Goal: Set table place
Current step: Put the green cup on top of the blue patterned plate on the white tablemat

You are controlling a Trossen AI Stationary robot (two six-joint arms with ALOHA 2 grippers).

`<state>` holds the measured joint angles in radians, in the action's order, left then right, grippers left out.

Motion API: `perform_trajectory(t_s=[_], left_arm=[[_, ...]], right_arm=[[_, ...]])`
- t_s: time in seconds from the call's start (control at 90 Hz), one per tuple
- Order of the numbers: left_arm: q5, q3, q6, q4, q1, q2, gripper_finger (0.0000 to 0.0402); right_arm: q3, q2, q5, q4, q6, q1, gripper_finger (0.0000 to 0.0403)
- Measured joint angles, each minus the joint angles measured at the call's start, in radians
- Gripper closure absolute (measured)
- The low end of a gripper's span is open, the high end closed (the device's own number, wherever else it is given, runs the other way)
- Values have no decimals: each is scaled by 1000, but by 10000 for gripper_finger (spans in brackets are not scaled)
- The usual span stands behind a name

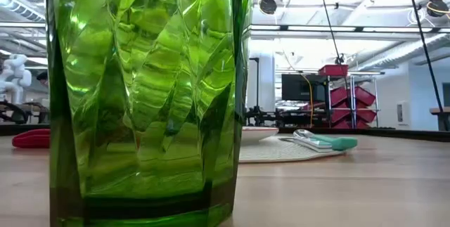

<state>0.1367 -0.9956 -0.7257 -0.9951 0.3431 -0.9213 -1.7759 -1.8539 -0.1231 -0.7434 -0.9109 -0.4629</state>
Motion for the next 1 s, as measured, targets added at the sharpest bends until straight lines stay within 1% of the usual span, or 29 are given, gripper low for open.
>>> perform_trajectory(t_s=[0.089, 0.189, 0.333, 0.456, 0.556, 0.656, 0.767, 1.0], left_arm=[[18, 10, 0, 1, 0, 0, 319], [33, 22, -1, 6, 0, 0, 319], [42, 43, -2, 13, 0, 0, 319], [43, 60, -18, 11, 0, 0, 319], [52, 66, -26, 11, 0, 0, 319], [56, 66, -20, 11, 0, 0, 319], [66, 66, -1, 11, 0, 0, 319], [74, 66, 0, 12, 0, 0, 319]], right_arm=[[-101, -65, 65, -137, -117, 3, 385], [-196, -133, 119, -240, -178, 7, 370], [-278, -209, 247, -256, -255, 14, 319], [-313, -246, 314, -255, -305, 24, 268], [-314, -257, 332, -257, -326, 25, 235], [-315, -257, 333, -266, -342, 22, 217], [-316, -257, 305, -295, -346, 23, 212], [-316, -284, 316, -298, -354, 23, 211]])
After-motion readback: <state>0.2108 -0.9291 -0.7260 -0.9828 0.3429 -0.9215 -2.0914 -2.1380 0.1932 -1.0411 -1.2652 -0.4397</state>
